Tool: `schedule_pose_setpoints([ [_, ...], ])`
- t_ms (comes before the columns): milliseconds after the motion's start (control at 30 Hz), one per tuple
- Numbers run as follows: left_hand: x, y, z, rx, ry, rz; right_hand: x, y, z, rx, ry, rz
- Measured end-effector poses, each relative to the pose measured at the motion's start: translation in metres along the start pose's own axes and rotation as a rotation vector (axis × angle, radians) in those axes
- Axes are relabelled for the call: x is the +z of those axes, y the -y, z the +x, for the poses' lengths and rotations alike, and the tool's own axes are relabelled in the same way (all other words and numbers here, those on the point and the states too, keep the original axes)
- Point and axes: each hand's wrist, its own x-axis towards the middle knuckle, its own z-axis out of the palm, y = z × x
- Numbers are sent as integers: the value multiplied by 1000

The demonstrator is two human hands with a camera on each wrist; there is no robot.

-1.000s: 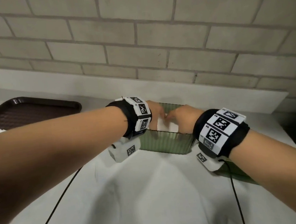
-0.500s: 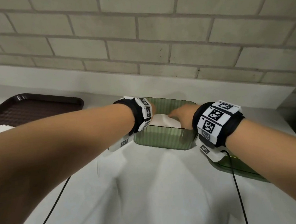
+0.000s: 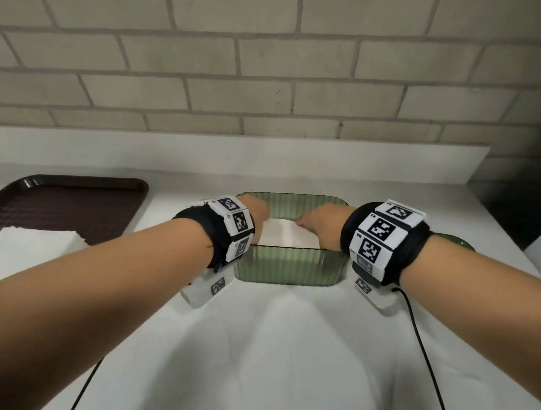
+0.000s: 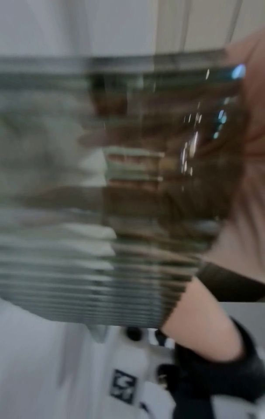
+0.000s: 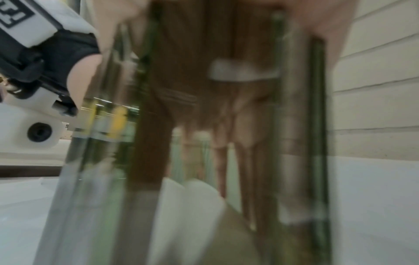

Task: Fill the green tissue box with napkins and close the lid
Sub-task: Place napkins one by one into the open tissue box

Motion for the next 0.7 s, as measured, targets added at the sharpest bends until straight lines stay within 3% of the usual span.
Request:
schedule_pose_setpoints([
  [333,24,2,-64,154,-165,-159,18,21,-41,8,-31,10],
  [500,23,5,-81,181,-296,-371,22,19,-63,54,-302,182],
  [633,23,8,-111,232,-494,-532,29,11,-107,51,-504,365],
  [700,27,13,-133,218,-531,-663,41,8,-133,46,-626,502],
])
